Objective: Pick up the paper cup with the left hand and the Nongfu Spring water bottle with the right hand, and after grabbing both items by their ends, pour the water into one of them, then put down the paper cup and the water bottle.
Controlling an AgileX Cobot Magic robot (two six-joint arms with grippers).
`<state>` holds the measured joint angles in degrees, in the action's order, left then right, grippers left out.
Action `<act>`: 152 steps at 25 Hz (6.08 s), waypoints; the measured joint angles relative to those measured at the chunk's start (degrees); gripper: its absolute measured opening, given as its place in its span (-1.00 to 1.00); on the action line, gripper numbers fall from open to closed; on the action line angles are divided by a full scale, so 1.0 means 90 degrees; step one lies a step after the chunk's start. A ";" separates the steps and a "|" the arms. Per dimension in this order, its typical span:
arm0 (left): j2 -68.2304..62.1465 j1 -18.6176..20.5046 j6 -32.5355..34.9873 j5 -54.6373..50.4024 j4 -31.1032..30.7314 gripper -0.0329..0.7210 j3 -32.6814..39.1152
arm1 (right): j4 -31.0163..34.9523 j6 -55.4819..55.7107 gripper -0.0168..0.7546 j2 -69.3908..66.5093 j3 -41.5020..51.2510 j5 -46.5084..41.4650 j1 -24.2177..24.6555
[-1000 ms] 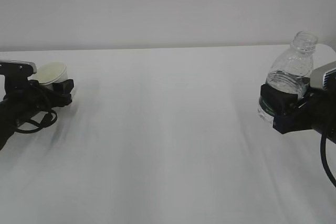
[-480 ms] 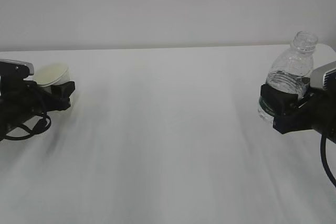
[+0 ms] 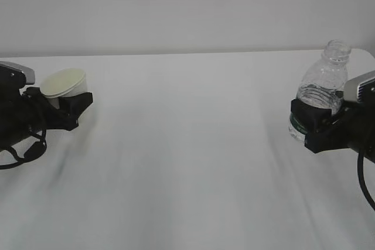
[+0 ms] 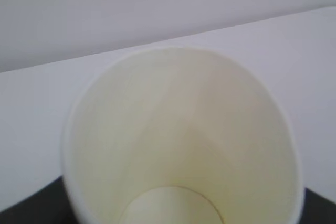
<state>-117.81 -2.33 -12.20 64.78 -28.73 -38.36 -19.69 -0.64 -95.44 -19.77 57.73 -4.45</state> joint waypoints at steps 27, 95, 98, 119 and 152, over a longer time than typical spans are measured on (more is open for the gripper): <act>0.0811 0.0000 -0.1696 0.0080 -0.4340 0.31 0.0357 | -0.0704 0.0071 0.27 0.0000 0.0000 -0.0049 0.0000; 0.0813 -0.3253 -0.1154 0.0089 -0.3637 0.25 0.0274 | -0.3325 0.0901 0.27 0.0005 -0.0561 -0.0312 0.0000; 0.0813 -0.3394 -0.1127 0.0089 -0.3637 0.25 0.0107 | -0.3490 0.0915 0.27 0.0005 -0.0726 -0.0427 0.0000; 0.0813 -0.3818 -0.1114 0.0089 -0.3444 0.24 -0.0266 | -0.4297 0.0943 0.27 0.0005 -0.1482 -0.0785 0.0000; 0.0488 -0.3818 -0.0866 0.0089 -0.3117 0.23 -0.0275 | -0.3878 -0.1750 0.27 0.0005 -0.1636 -0.0984 -0.0352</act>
<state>-113.42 -36.69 -19.99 65.58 -56.79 -40.84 -54.59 -16.39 -95.40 -34.49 48.88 -7.62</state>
